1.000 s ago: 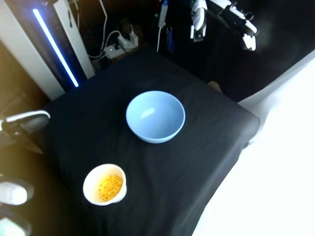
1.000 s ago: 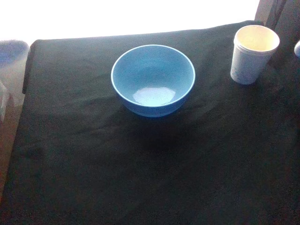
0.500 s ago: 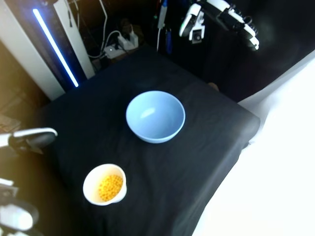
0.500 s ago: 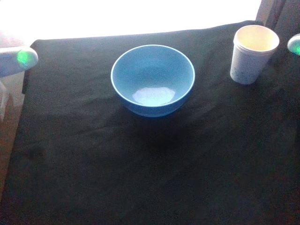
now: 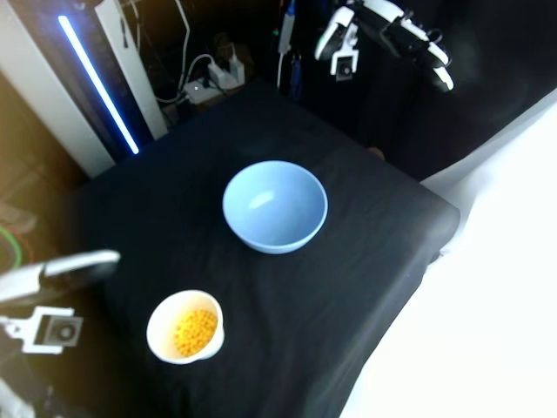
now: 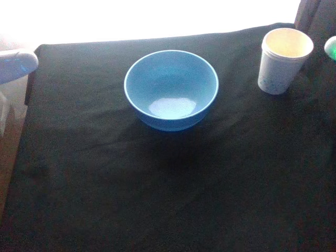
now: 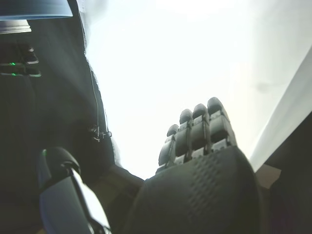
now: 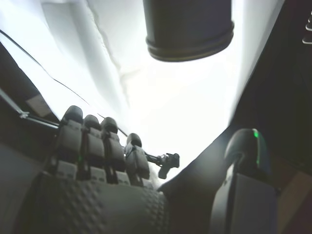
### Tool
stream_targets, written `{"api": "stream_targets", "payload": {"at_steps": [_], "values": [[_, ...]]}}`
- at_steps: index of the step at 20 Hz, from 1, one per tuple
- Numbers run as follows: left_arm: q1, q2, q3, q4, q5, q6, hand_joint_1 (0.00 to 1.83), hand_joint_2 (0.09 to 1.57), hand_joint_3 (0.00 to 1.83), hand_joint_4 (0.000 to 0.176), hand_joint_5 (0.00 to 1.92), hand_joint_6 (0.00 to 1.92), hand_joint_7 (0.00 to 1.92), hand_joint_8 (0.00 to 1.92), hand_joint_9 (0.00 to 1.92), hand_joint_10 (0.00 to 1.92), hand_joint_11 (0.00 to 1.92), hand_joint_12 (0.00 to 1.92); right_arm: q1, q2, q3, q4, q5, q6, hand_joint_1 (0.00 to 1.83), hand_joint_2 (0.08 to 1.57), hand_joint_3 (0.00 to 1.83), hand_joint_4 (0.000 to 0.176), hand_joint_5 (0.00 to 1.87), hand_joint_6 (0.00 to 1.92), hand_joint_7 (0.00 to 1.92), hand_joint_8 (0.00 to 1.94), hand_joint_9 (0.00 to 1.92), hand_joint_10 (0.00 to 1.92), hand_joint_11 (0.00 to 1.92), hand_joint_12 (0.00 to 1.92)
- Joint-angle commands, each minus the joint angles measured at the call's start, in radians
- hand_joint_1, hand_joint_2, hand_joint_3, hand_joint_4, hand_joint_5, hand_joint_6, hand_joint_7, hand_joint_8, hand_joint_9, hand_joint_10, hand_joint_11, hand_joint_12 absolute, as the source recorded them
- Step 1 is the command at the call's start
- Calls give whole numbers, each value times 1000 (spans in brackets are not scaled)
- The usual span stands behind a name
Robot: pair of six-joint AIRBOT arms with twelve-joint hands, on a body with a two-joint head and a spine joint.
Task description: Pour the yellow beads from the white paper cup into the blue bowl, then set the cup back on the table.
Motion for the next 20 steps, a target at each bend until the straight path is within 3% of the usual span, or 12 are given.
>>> {"api": "stream_targets", "payload": {"at_steps": [1, 2, 3, 6, 10, 12, 13, 17, 19, 20], "values": [[-2, -3, 5, -7, -124, -12, 428, 724, 0, 43, 0, 0, 104, 1, 60, 0, 0, 139, 4, -3, 13, 0, 137, 34, 644, 709, 0, 124, 24, 7, 87, 13, 0, 0, 25, 23], [-1, -4, 6, -7, -124, -14, 429, 729, 1, 42, 0, 0, 103, 0, 53, 2, 0, 97, -7, -21, 31, 6, 137, 70, 629, 716, 0, 121, 14, 2, 80, 8, 0, 0, 7, 16], [-1, -7, 7, -7, -122, -14, 426, 741, 6, 37, 0, 0, 92, 0, 48, 0, 0, 90, -12, -33, 45, 9, 135, 97, 601, 709, 0, 131, 2, 0, 83, 7, 0, 0, 20, 22], [-1, -16, 14, -7, -115, -21, 438, 754, 7, 28, 0, 0, 93, 1, 51, 2, 38, 116, -19, -56, 67, 19, 110, 116, 627, 689, 0, 102, 0, 0, 71, 1, 0, 0, 13, 19], [-1, -26, 19, -5, -111, -25, 446, 809, 3, 1, 0, 0, 86, 0, 52, 0, 0, 197, -20, -69, 86, 18, 84, 116, 697, 691, 0, 112, 35, 10, 92, 8, 0, 0, 0, 2], [-1, -28, 20, -4, -110, -26, 443, 823, 5, 2, 0, 0, 85, 1, 46, 4, 0, 152, -20, -74, 97, 18, 66, 116, 703, 677, 0, 115, 38, 9, 110, 12, 0, 0, 3, 1], [-1, -29, 20, -4, -110, -26, 444, 829, 4, 16, 0, 0, 88, 1, 52, 4, 0, 121, -20, -76, 103, 19, 57, 116, 697, 661, 0, 114, 41, 8, 118, 13, 0, 0, 9, 4], [-1, -33, 21, -1, -108, -29, 413, 846, 0, 31, 0, 0, 106, 1, 72, 3, 0, 139, -20, -96, 134, 23, 18, 128, 695, 652, 0, 90, 37, 2, 103, 2, 0, 0, 82, 37], [-1, -35, 22, 0, -107, -29, 412, 846, 0, 24, 0, 0, 103, 0, 80, 3, 0, 162, -20, -109, 147, 23, 1, 138, 721, 639, 0, 85, 56, 6, 116, 5, 0, 0, 57, 29], [-1, -36, 23, 0, -106, -30, 424, 843, 0, 20, 0, 0, 103, 0, 80, 2, 0, 163, -20, -112, 151, 23, -8, 139, 716, 634, 0, 93, 54, 4, 117, 5, 0, 0, 25, 16]]}}
